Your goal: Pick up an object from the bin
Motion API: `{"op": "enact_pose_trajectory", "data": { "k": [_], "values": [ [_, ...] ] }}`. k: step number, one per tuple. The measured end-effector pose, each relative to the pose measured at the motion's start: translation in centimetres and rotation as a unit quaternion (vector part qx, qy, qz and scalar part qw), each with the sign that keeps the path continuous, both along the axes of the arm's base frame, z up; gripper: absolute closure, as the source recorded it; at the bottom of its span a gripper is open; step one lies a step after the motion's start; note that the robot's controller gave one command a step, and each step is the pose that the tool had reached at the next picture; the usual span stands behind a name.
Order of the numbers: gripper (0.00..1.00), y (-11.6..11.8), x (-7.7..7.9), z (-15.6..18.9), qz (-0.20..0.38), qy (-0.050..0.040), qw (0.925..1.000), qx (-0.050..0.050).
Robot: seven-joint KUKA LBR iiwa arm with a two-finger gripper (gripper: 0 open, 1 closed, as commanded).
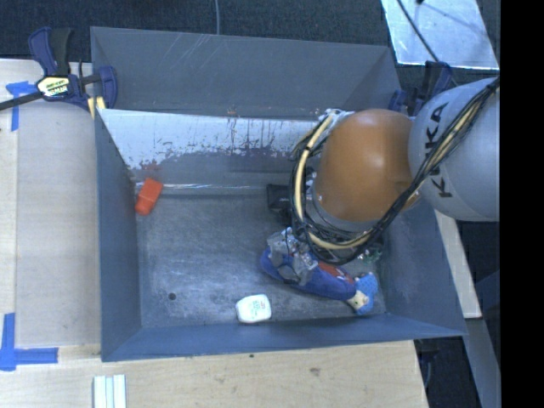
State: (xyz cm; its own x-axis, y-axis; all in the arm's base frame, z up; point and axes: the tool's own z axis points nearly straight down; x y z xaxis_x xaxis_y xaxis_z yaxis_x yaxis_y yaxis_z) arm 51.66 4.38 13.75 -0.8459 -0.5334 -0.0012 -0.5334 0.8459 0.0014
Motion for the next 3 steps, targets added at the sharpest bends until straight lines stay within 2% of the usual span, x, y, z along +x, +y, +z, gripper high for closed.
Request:
{"op": "enact_pose_trajectory", "data": {
  "k": [1,2,3],
  "values": [
    [1.00,1.1,-0.5,3.2,0.013,-0.0033,0.9999,0.000],
    [1.00,2.1,4.3,15.6,0.094,-0.0068,0.9955,0.000],
    [1.00,3.0,-0.1,0.7,0.055,0.0033,0.9985,-0.001]
  ]
}}
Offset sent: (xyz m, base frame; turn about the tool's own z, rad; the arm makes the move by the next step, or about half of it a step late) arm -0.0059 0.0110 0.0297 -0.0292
